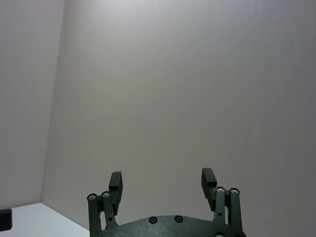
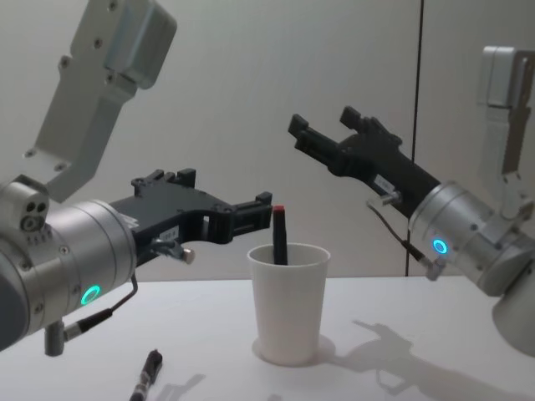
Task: Place the pen into the pen holder.
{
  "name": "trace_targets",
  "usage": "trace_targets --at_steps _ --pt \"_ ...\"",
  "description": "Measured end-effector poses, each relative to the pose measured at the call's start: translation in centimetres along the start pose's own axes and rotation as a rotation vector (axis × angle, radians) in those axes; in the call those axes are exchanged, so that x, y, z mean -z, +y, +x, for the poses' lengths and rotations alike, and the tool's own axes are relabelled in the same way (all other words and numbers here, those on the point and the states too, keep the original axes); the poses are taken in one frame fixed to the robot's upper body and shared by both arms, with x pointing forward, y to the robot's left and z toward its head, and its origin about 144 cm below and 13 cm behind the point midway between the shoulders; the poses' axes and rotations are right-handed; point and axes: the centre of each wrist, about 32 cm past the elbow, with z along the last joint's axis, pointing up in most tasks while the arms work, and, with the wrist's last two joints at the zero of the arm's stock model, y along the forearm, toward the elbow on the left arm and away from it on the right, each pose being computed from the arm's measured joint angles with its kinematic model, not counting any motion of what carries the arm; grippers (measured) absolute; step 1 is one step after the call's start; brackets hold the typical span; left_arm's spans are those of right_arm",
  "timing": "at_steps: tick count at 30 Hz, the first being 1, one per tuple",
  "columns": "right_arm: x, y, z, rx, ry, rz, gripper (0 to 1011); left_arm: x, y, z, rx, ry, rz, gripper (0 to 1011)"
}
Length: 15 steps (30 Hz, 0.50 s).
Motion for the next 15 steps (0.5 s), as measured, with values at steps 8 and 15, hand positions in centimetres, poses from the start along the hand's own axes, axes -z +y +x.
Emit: trace_targets --at_steps 8,15 --pt "-0.4 -0.5 1.0 0.034 -0.011 -0.038 1001 0.0 0.0 0.0 0.000 0.000 0.000 1000" --pt "-1.8 -1.3 1.6 0.056 -0.004 -0.069 1001 0.0 0.0 0.0 0.000 0.000 0.000 1000"
